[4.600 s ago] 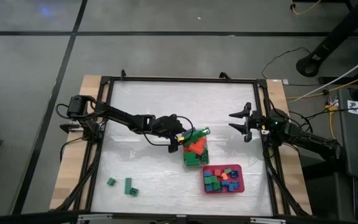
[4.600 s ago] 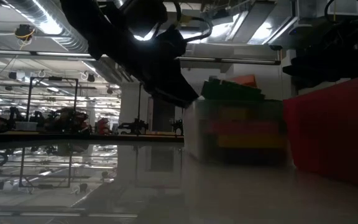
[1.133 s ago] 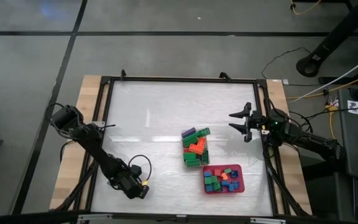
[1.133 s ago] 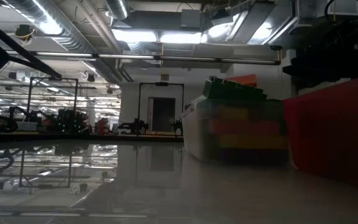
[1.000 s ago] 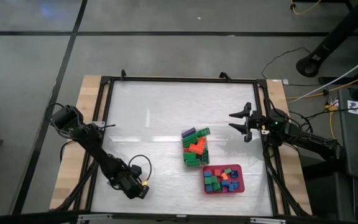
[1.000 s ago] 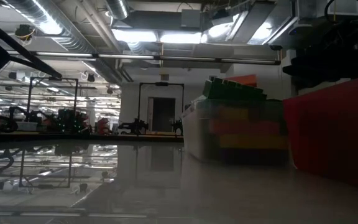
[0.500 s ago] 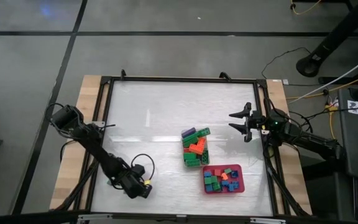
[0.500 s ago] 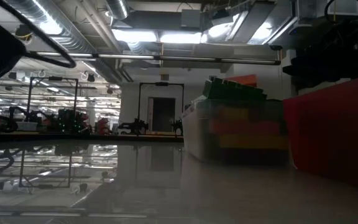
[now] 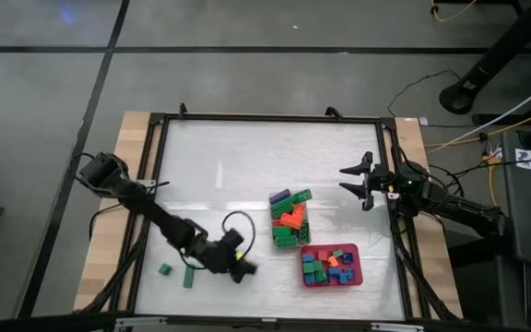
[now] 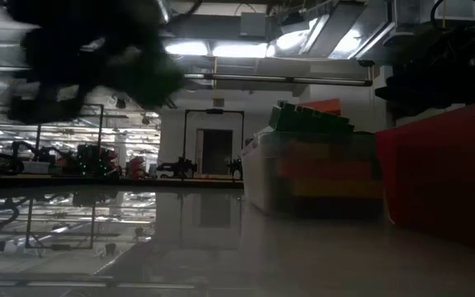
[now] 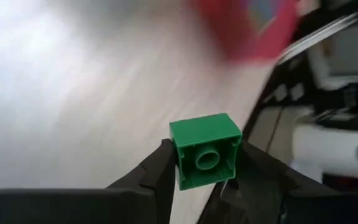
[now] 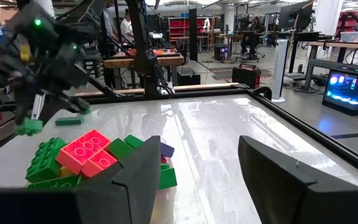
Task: Sort blocks by size
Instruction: Put the green square game piece into the red bin
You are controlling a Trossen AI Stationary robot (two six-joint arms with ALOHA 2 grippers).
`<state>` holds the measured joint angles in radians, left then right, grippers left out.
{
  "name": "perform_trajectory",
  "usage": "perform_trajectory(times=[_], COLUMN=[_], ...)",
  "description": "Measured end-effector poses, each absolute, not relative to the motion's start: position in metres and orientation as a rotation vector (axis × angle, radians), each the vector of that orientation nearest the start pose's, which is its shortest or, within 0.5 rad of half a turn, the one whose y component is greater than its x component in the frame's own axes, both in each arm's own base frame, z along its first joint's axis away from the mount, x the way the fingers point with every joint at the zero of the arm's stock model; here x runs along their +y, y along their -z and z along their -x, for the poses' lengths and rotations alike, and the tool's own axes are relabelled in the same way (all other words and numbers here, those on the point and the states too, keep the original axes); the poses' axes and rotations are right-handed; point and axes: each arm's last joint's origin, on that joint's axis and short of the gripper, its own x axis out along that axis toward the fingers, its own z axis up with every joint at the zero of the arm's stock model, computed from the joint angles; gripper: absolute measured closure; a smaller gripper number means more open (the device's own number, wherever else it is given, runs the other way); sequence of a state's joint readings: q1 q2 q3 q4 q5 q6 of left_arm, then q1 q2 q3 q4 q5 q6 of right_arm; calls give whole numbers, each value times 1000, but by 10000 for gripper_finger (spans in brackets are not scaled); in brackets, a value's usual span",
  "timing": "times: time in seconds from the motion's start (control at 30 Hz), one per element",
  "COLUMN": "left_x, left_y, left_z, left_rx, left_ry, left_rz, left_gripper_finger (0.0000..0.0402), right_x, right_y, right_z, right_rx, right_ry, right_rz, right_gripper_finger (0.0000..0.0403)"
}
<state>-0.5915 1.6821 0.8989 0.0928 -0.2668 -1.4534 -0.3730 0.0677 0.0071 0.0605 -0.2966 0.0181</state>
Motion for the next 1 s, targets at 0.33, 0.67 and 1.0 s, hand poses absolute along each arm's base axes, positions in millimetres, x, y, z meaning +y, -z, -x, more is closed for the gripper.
perform_trajectory(times=[0.33,0.67,1.0], left_x=[-151,-167,-180], left_y=[-195,-184,-170], left_z=[-341,-414,-438], left_rx=[179,94,88], left_ry=[-31,73,112], left_rz=[701,359,200], left_gripper_finger=[272,272,238], right_x=[-29,-29,-29], right_y=[-166,-166,-166], right_z=[-96,-96,-96], right_rx=[0,0,0], right_ry=[76,76,76], right_rz=[-18,-18,-18], right_gripper_finger=[189,189,189])
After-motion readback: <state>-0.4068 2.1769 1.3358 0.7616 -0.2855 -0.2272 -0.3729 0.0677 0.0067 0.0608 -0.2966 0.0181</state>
